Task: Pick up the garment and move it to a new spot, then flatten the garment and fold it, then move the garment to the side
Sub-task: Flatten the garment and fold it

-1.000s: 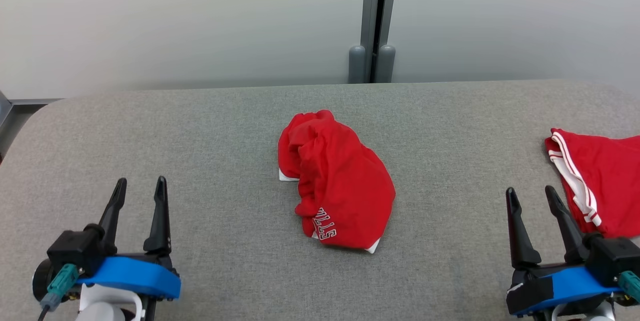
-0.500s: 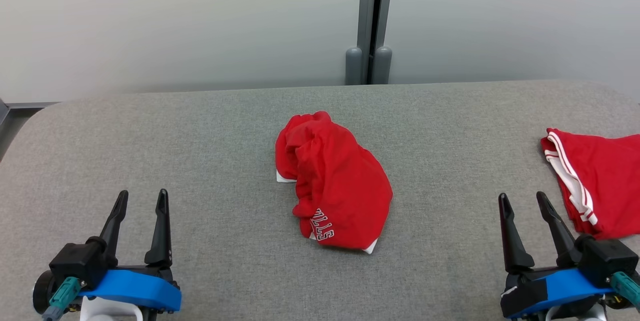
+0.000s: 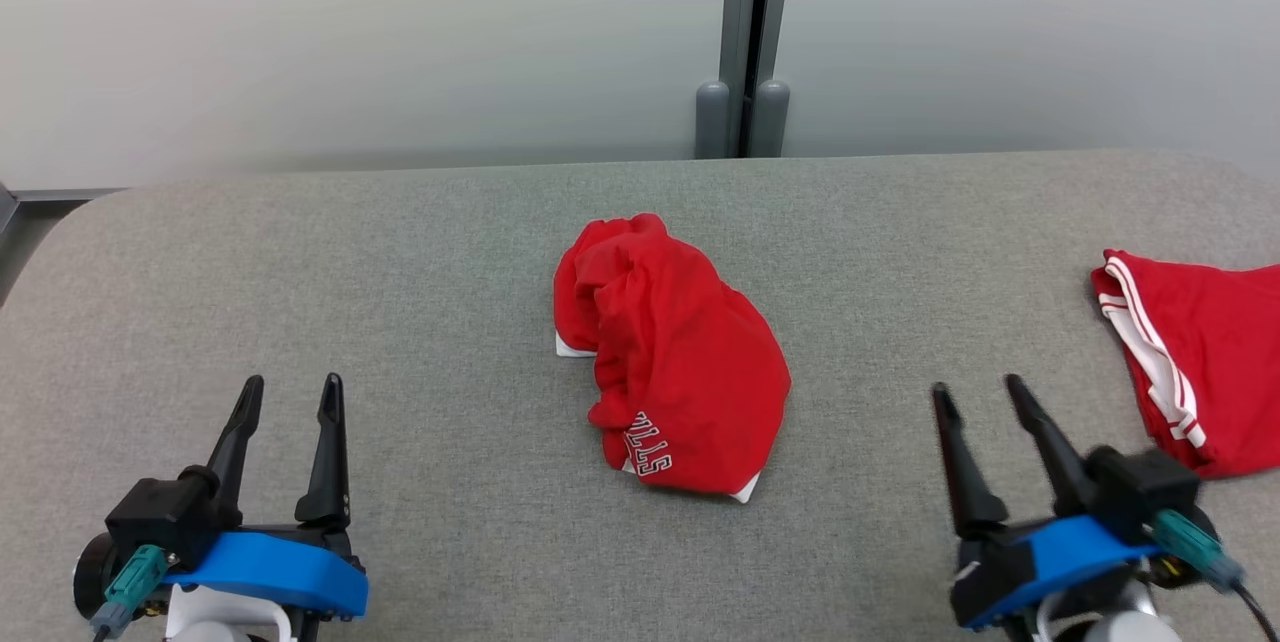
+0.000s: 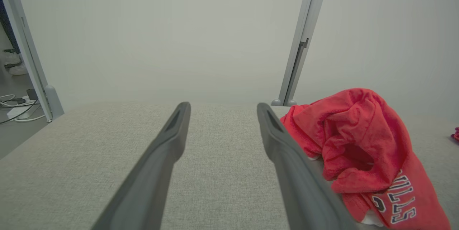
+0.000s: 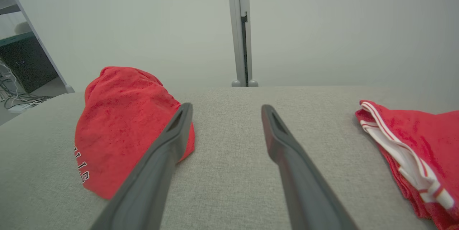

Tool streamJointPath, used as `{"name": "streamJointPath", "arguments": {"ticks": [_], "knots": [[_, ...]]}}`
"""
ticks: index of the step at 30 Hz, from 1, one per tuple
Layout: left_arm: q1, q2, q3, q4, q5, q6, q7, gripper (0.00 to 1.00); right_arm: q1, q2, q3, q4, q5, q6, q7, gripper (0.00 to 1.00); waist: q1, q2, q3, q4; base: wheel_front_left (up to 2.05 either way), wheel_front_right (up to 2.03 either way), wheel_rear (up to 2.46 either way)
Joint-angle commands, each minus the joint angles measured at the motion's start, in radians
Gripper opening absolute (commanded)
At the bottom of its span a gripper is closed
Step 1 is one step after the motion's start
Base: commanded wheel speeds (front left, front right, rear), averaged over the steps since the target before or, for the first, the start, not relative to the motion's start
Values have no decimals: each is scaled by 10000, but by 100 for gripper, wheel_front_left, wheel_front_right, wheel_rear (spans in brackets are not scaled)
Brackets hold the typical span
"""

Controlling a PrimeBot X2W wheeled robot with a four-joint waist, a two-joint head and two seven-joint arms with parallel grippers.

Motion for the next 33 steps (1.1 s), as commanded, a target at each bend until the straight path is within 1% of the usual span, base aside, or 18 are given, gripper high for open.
{"name": "streamJointPath", "arguments": {"ticks": [1, 6, 9, 13, 18, 23, 26, 27, 29, 33], "knots": [[-115, -10, -7, -18, -24, 7, 4, 100, -206, 9, 94, 36, 43, 1, 88, 100, 0, 0, 31, 15, 0, 0, 0], [-253, -15, -49, -110, -38, 37, 75, 100, -968, -3, 784, 617, 525, 1, 1272, 100, 0, 0, 289, 81, 0, 0, 0], [-396, -11, -90, -214, -1, 55, 74, 100, -1723, -3, 900, 1203, 924, 1, 1772, 100, 0, 0, 557, 145, 0, 0, 0], [-731, -91, -250, -288, 75, -15, 77, 100, -2847, 1, 820, 2570, 1071, 1, 2370, 100, 0, 0, 949, 416, 0, 0, 0], [-1138, -217, -406, -258, 180, -134, 24, 100, -4184, 1, 860, 4381, 974, 1, 2828, 100, 0, 0, 1365, 833, 0, 0, 0], [-1461, -366, -538, -143, 280, -245, -11, 100, -5195, -4, 839, 6121, 634, 1, 3171, 100, 0, 0, 1687, 1197, 0, 0, 0], [-1619, -439, -581, -22, 344, -319, -31, 100, -5548, -2, 1050, 6981, 544, 1, 3301, 100, 0, 0, 1788, 1362, 0, 0, 0], [-1656, -459, -579, 25, 343, -333, -38, 100, -5612, -1, 1147, 7214, 537, 1, 3343, 68, 0, 0, 1799, 1396, 0, 0, 0], [-1715, -480, -562, 100, 356, -363, -51, 100, -5724, 18, 1291, 7538, 476, 2, 3279, 0, 0, 0, 1788, 1419, 0, 0, 0], [-1598, -497, -454, 227, 401, -362, -59, 100, -6073, 9, 1216, 7463, 2, 1, 2572, 0, 0, 0, 1576, 1312, 0, 0, 0]]}}
